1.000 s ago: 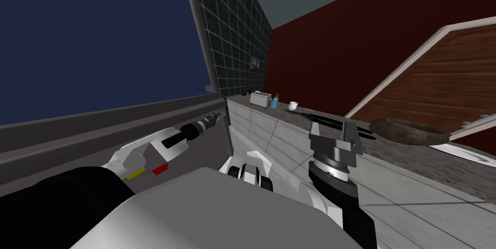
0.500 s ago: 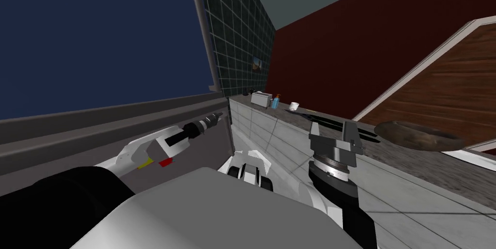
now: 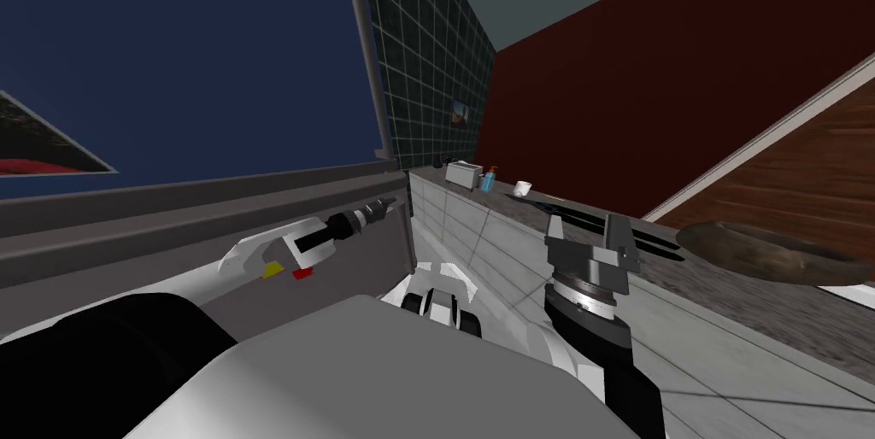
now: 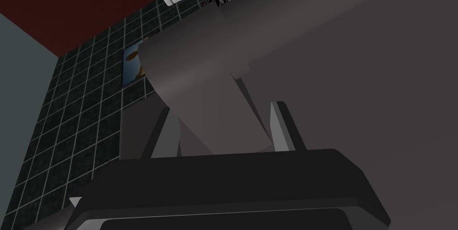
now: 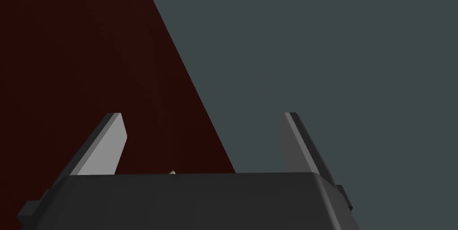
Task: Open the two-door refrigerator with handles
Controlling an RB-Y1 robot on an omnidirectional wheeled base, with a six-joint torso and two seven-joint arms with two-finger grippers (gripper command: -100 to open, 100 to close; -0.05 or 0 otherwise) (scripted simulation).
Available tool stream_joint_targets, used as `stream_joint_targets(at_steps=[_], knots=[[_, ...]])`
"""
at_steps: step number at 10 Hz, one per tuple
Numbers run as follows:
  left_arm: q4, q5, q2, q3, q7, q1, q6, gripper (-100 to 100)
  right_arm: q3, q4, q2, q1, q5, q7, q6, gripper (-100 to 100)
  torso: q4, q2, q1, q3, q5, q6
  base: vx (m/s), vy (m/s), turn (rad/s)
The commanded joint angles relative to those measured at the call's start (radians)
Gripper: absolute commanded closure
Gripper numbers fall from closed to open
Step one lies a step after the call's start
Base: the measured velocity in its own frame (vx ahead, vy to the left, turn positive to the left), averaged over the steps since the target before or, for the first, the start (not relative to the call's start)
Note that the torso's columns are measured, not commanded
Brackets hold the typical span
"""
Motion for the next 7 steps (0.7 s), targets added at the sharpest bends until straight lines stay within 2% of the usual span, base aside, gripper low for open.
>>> stream_joint_targets(at_steps=[1, 3, 4, 5, 7], knots=[[0.045, -0.001, 0.046, -0.019, 0.021, -0.015, -0.080, 100, 0.000, 0.000, 0.000, 0.000, 0.000, 0.000, 0.000, 0, -0.001, 0.001, 0.001, 0.001, 0.001, 0.000, -0.049, -0.086, 0.066], [0.045, -0.001, 0.046, -0.019, 0.021, -0.015, -0.119, 100, 0.000, 0.000, 0.000, 0.000, 0.000, 0.000, 0.000, 0, 0.001, -0.003, 0.003, -0.002, 0.000, 0.006, -0.015, -0.002, -0.010], [0.098, -0.006, 0.095, -0.047, 0.061, -0.042, -0.157, 100, 0.000, 0.000, 0.000, 0.000, 0.000, 0.000, 0.000, 0, 0.002, -0.003, 0.001, -0.002, -0.001, 0.006, -0.051, -0.077, 0.254], [0.116, -0.006, 0.115, -0.047, 0.061, -0.042, -0.187, 100, 0.000, 0.000, 0.000, 0.000, 0.000, 0.000, 0.000, 0, 0.000, 0.002, -0.001, 0.001, 0.000, -0.002, -0.077, -0.145, 0.212], [0.116, -0.006, 0.115, -0.047, 0.061, -0.042, -0.247, 100, 0.000, 0.000, 0.000, 0.000, 0.000, 0.000, 0.000, 0, 0.000, 0.001, 0.002, 0.001, 0.001, 0.004, -0.040, -0.072, 0.023]])
